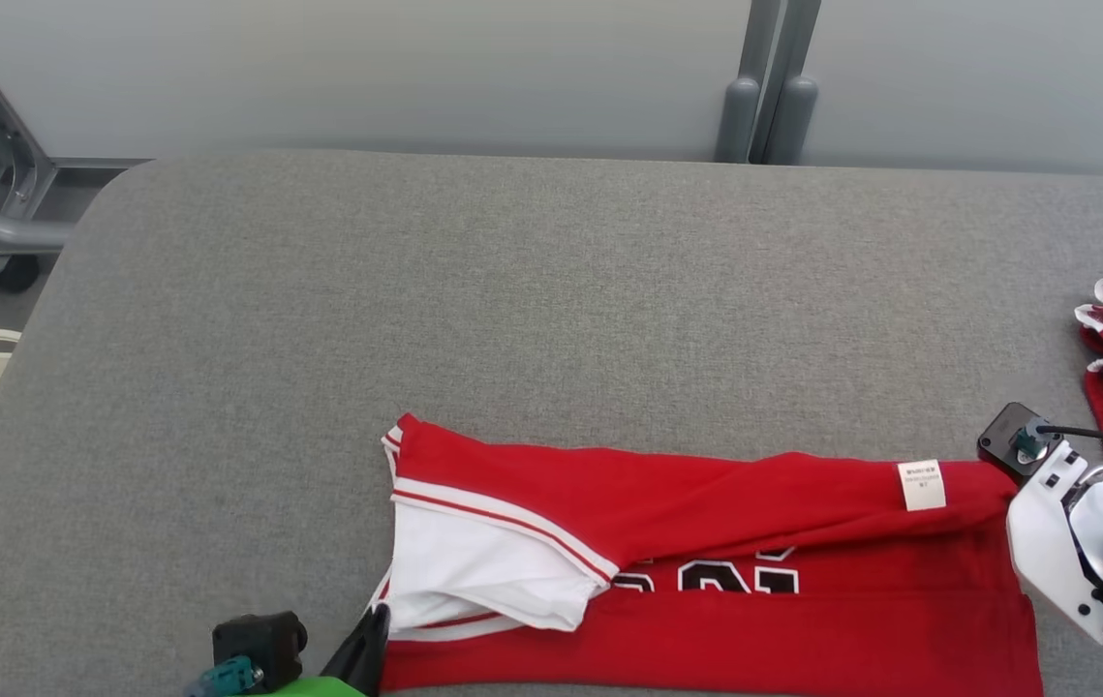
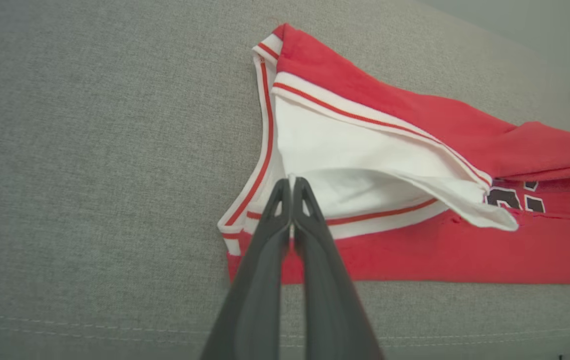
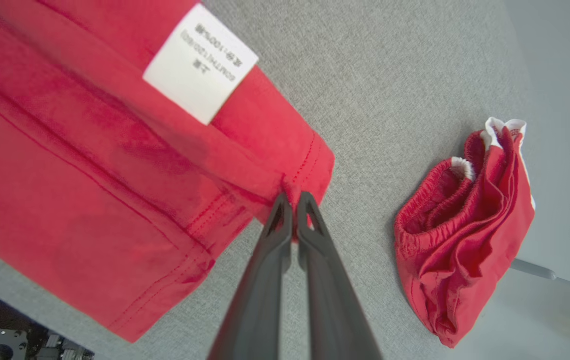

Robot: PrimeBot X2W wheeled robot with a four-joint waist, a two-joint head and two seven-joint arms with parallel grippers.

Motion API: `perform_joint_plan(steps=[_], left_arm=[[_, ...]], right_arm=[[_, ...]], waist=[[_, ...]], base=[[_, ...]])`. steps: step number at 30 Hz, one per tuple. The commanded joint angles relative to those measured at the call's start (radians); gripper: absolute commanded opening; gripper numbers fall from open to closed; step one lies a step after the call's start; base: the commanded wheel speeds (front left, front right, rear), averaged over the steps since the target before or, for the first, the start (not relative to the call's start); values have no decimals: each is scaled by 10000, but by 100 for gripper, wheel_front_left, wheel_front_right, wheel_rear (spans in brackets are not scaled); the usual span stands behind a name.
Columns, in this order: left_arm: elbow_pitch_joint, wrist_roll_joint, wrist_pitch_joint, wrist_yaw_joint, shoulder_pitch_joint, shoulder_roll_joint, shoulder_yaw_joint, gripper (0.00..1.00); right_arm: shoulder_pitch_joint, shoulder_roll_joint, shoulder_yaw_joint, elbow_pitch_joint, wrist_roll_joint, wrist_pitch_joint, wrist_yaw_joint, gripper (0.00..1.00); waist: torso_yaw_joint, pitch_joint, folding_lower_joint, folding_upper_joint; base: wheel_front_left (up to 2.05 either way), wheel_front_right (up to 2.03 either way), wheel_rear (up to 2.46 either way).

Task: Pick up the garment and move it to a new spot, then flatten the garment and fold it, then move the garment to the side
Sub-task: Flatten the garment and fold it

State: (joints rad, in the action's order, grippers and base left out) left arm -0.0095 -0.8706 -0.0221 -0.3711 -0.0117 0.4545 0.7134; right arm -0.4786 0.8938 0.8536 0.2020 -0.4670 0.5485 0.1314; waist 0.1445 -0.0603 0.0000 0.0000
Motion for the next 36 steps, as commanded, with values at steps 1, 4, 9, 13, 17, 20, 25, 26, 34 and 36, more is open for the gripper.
perform_joint_plan(steps=[1, 4, 9, 13, 17, 20, 25, 26, 34, 36], left_arm=[[13, -24, 5, -1, 122, 4, -4, 0], [93, -12, -25, 49, 106, -100, 92, 0], [398, 89, 130, 168, -36, -87, 285, 0], [636, 182, 283, 294, -93, 63, 468, 100], [837, 364, 183, 387, -145, 258, 530, 100], [946, 464, -69, 472, -185, 374, 474, 100], [1137, 769, -861, 549, -286, 577, 223, 100], [1181, 836, -1068, 501, -314, 597, 142, 100], [1044, 948, -2362, 1110, -493, 412, -858, 100], [1061, 1019, -2421, 1347, -433, 318, -1313, 100]], right_arm=[[-47, 49, 39, -7, -48, -6, -16, 0], [106, 74, 125, -90, -261, -49, -16, 0], [331, 41, 185, -210, -505, 63, -16, 100], [517, -2, 32, -228, -604, 55, -16, 100], [756, 119, -277, -335, -778, -14, -18, 100], [1024, 54, -921, -350, -802, -364, -16, 100], [1900, -646, -2711, -234, -666, -1277, -16, 100], [2117, -875, -3109, -210, -635, -1465, -16, 100], [4195, -4241, -6993, -699, 464, -3710, -16, 100], [4490, -5043, -7639, -932, 680, -4304, -16, 100]], waist=[[30, 19, 0, 0], [83, 47, 0, 0], [58, 90, 0, 0], [16, 124, 0, 0], [30, 208, 0, 0], [51, 304, 0, 0], [90, 523, 0, 0], [91, 578, 0, 0], [8, 984, 0, 0], [-35, 1035, 0, 0]], base=[[0, 0, 0], [0, 0, 0], [0, 0, 0], [0, 0, 0], [0, 0, 0], [0, 0, 0], [0, 0, 0], [0, 0, 0], [0, 0, 0], [0, 0, 0]])
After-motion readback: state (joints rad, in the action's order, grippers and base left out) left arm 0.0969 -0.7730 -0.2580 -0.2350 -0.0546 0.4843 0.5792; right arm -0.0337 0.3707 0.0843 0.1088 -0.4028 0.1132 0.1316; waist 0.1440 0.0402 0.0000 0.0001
